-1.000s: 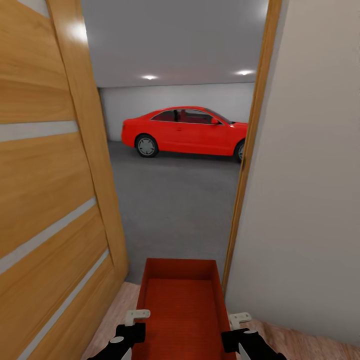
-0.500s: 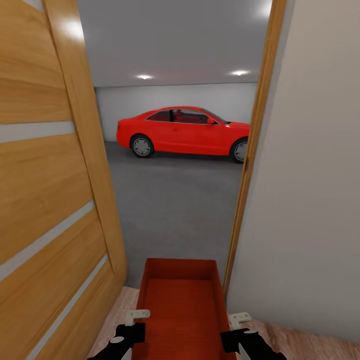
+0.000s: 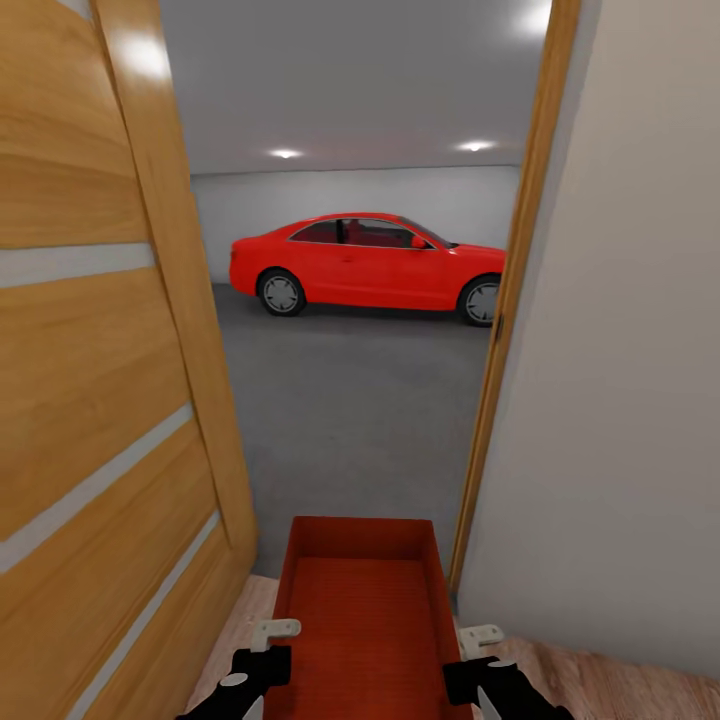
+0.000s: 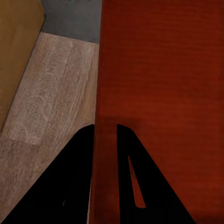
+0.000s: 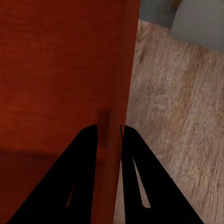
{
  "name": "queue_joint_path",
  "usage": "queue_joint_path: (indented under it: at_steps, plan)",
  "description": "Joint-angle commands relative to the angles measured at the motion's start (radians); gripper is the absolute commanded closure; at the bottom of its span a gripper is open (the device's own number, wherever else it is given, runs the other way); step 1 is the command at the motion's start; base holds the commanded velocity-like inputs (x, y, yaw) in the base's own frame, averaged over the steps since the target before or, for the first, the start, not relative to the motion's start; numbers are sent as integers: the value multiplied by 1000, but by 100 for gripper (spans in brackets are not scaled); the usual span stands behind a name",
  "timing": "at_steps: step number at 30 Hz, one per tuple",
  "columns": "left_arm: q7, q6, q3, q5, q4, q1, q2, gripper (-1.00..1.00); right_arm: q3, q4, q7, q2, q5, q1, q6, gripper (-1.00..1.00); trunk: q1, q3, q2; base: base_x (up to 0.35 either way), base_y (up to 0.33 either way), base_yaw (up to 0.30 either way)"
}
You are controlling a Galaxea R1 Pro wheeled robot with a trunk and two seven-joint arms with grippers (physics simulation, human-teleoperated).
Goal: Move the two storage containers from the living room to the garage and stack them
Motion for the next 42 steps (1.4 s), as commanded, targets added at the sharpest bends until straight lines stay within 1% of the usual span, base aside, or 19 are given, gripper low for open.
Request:
queue_joint_path:
  at_steps: [1, 13, 20, 29, 42]
  plan:
    - [-48, -3, -26, 3, -1, -1, 32, 100, 22, 0, 58, -3, -19, 0, 6, 100, 0, -1, 0, 0, 77, -15]
    - [-47, -3, -26, 3, -1, -2, 32, 100, 22, 0, 58, -10, -19, 0, 5, 100, 0, -1, 0, 16, 129, -3]
    - [-47, -3, -26, 3, -1, -1, 32, 100, 21, 0, 59, -11, -20, 0, 5, 100, 0, -1, 0, 28, 44, -5]
    - [-47, -3, -26, 3, -1, -2, 32, 100, 22, 0, 60, -11, -21, 0, 6, 100, 0, -1, 0, 3, 4, -162]
    - [-47, -3, -26, 3, -1, -1, 32, 100, 20, 0, 60, -11, -23, 0, 6, 100, 0, -1, 0, 0, 81, -48]
